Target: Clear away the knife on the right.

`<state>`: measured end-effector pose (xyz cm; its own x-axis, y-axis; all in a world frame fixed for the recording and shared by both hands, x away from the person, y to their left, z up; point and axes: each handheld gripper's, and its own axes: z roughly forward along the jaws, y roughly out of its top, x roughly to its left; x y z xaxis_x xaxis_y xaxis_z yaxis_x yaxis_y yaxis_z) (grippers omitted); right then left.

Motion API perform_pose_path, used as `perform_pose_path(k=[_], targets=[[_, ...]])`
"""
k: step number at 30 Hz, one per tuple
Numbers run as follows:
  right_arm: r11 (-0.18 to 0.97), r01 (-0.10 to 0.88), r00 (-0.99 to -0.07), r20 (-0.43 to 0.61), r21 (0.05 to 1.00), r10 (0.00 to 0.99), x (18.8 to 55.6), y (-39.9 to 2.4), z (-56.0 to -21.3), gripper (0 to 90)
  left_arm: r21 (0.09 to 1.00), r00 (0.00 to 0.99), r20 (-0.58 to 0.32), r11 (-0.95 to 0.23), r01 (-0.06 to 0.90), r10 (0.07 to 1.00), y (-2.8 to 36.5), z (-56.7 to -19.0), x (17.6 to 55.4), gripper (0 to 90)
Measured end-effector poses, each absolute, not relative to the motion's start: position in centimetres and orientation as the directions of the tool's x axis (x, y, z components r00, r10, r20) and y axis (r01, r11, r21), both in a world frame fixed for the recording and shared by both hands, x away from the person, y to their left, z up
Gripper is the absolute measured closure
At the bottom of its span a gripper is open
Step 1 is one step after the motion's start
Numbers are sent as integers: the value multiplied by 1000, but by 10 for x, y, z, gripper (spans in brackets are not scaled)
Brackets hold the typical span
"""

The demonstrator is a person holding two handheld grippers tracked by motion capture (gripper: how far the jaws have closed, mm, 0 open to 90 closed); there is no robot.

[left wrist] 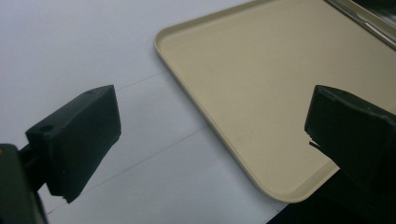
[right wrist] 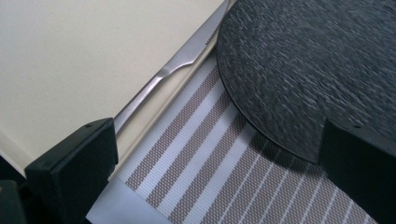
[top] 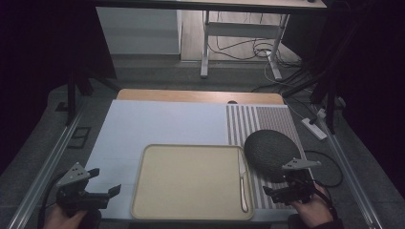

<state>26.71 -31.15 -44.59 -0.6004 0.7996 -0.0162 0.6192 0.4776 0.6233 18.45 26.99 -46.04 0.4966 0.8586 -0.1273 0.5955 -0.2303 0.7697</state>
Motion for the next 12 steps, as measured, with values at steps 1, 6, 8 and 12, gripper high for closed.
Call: perform_pose_path(k=[1,6,8,12], targets=[[474,620,-596,-18,625,803,266,-313,-445,0,769,497,-127,-230,596,859,270,-460,185,34],[464,623,-580,-27,630,814,259,-318,-443,0,769,495,-128,-230,597,859,270,-460,185,34],[459,624,-574,-28,633,818,257,-320,-443,0,768,496,-126,-231,597,859,270,-460,185,34],[461,623,-575,-29,632,818,257,-321,-443,0,769,497,-127,-231,596,859,269,-460,185,34]])
